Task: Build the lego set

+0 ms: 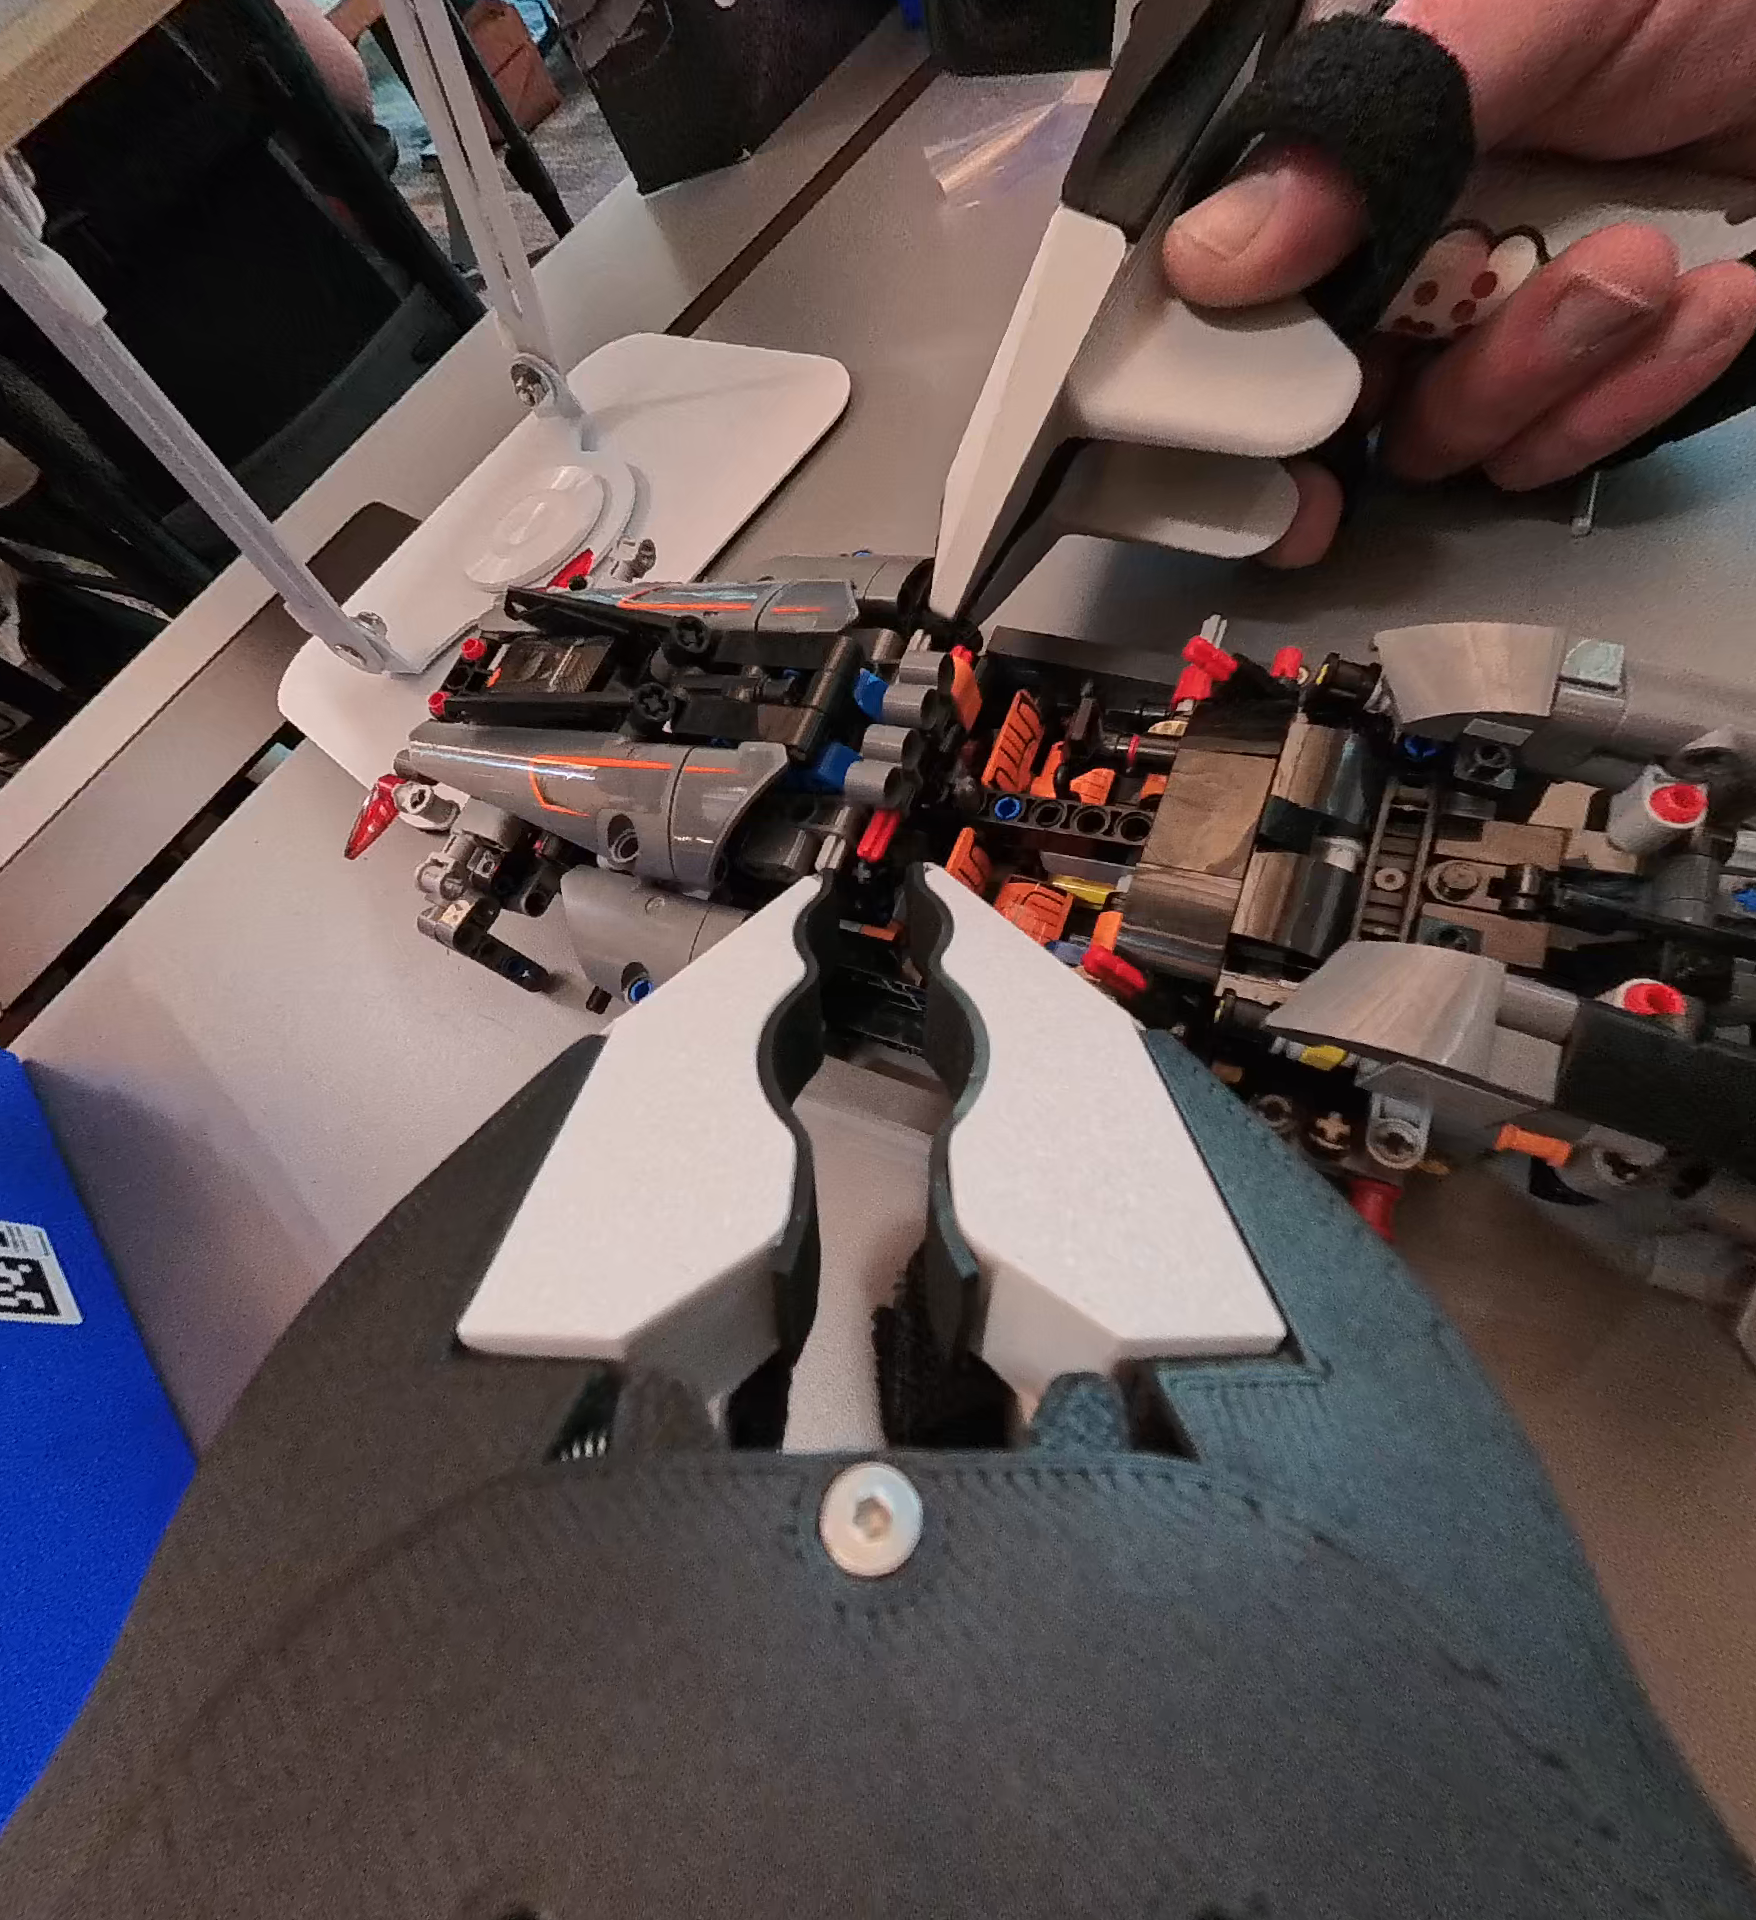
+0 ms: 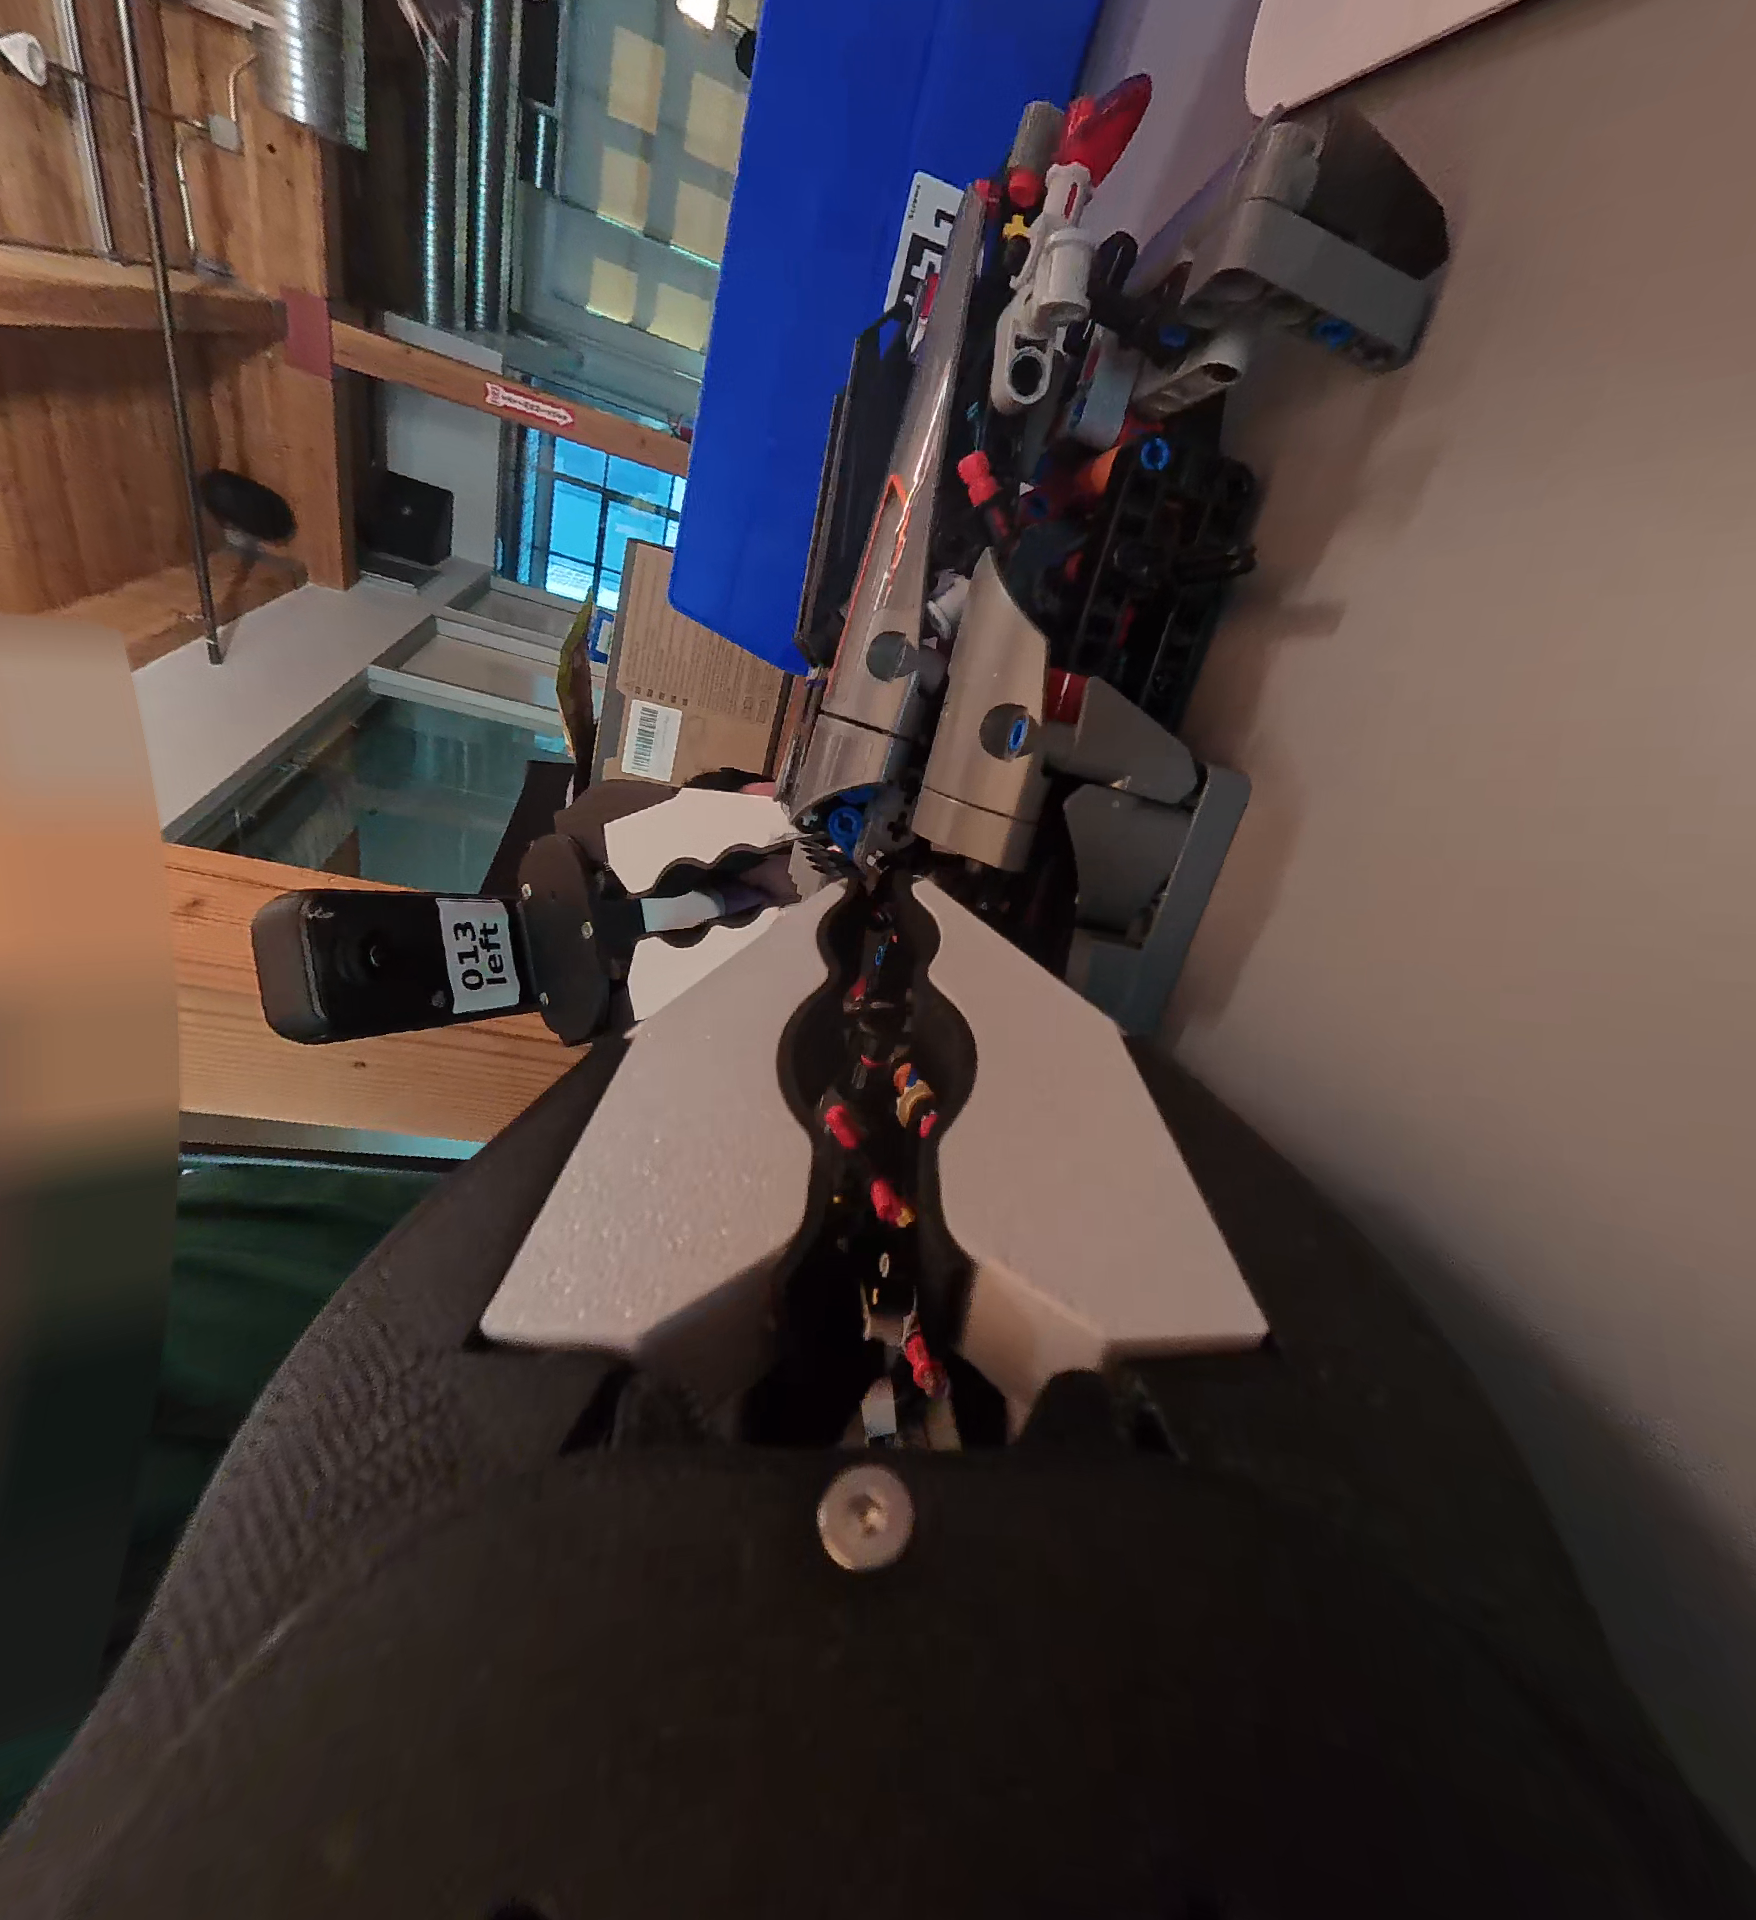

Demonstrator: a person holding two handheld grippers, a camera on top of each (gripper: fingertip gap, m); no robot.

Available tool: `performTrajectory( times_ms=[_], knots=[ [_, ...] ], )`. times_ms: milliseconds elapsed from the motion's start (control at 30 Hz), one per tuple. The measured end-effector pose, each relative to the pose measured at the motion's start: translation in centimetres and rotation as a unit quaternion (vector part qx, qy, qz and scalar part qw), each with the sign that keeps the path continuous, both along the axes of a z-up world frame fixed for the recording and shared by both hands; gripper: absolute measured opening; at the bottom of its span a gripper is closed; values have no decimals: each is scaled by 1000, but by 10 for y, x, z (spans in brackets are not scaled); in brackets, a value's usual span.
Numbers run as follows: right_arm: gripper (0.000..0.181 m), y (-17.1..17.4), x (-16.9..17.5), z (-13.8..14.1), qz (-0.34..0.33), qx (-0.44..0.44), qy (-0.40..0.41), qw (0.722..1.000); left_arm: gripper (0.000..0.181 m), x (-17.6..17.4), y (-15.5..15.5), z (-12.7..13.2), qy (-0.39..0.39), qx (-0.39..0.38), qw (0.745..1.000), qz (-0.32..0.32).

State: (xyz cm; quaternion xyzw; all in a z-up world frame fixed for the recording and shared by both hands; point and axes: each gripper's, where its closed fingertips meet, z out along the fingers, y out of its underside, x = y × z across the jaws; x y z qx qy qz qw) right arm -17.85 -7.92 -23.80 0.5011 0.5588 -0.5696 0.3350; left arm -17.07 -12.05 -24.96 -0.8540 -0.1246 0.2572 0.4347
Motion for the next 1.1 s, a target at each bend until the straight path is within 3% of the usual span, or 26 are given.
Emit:
performTrajectory(
  times_ms=[1100],
  knots=[
    [0, 1, -5, 0, -8, 7, 9, 1000, 9, -2, -2, 0, 2, -4, 1000, 6]
  ],
)
